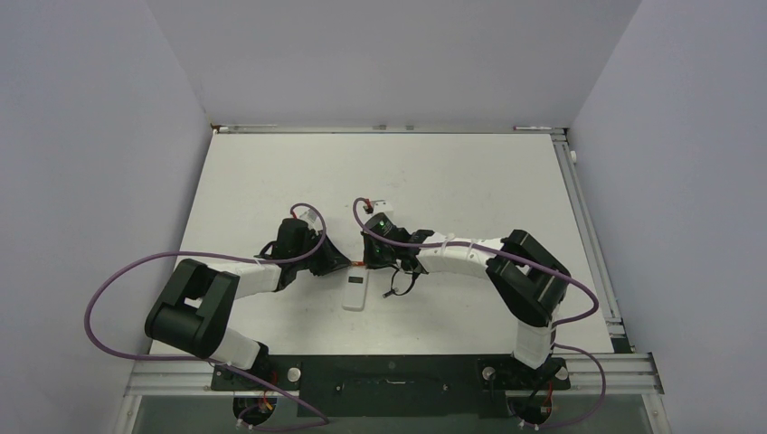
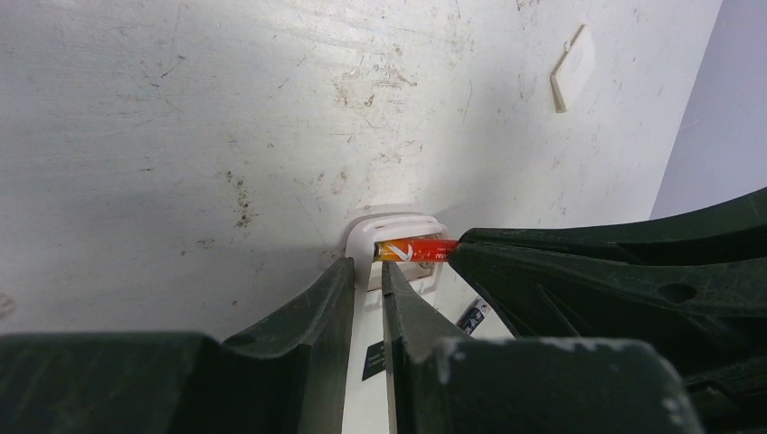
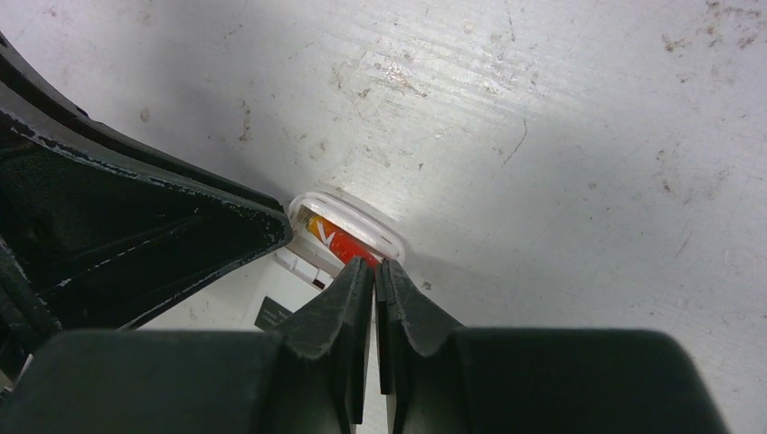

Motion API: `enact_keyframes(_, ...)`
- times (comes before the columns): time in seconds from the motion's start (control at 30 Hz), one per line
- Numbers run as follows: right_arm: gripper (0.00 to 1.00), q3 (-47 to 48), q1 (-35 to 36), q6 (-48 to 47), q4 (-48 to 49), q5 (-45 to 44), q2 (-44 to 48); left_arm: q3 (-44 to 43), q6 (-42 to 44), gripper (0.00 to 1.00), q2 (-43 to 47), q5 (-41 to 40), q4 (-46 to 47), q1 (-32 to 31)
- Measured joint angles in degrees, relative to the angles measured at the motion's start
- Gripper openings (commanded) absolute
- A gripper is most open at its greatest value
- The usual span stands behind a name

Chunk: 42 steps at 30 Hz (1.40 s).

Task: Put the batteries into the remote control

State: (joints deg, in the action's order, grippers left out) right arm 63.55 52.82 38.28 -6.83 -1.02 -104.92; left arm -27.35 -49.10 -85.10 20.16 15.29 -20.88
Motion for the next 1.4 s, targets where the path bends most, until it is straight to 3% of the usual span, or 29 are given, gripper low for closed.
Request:
enact_keyframes(1.3,0.09,7.2,2.3,-1.7,-5.8,-3.9,-5.5,0.5,0.0,0.14,-0.1,0.7,0.9,-0.8)
enact_keyframes(1.4,0.12,7.9,2.4,-1.7,-7.1,-4.7,-5.5,0.6,0.0,0.14,-0.1,0.8,1.3,-0.8)
